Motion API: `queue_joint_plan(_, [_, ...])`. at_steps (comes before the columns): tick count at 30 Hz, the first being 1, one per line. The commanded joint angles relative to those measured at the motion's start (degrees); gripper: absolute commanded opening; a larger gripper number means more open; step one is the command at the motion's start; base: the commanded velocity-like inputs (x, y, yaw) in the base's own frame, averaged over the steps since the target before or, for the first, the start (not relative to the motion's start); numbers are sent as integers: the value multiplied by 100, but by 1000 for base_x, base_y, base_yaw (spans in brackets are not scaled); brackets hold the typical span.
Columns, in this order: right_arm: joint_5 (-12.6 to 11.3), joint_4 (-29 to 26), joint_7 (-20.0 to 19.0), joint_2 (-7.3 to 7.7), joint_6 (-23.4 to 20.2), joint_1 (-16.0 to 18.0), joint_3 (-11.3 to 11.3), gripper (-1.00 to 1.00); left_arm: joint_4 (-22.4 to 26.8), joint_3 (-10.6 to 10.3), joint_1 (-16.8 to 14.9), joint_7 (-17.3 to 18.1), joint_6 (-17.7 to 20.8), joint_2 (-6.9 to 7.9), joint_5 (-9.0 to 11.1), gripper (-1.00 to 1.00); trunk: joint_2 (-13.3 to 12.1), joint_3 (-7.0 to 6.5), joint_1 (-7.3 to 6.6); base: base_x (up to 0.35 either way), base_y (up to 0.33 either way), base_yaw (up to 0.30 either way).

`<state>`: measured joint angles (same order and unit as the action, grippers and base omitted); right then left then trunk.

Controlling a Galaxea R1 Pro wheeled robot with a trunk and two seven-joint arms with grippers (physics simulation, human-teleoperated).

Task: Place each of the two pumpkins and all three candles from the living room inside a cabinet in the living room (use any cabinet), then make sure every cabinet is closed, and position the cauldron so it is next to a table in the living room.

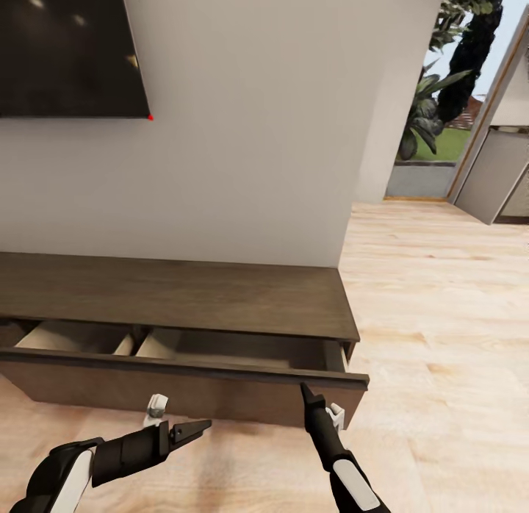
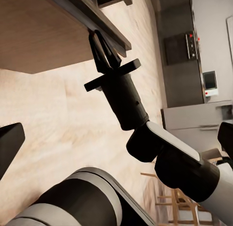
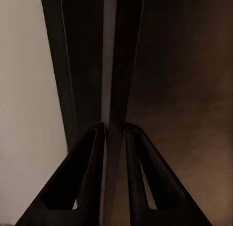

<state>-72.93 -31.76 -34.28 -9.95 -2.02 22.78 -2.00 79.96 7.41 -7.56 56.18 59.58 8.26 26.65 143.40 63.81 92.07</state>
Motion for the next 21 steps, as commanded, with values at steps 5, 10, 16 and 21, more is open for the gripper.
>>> queue_joint_plan(5, [-148,-15,-79,-4,-36,7,-99,-100,2,6,0,24,21,1,-10,100,3,4,-4,-187,0,0])
queue_joint_plan(10, [-151,-15,-79,-4,-36,7,-99,-100,2,6,0,24,19,1,-10,100,3,4,-4,-194,0,0])
queue_joint_plan(16, [-152,-15,-79,-4,-40,7,-99,-100,2,6,0,24,18,1,-10,100,3,4,-4,-186,0,0])
queue_joint_plan(21, [-152,-15,-79,-4,-41,7,-99,-100,2,6,0,24,18,1,-10,100,3,4,-4,-129,0,0])
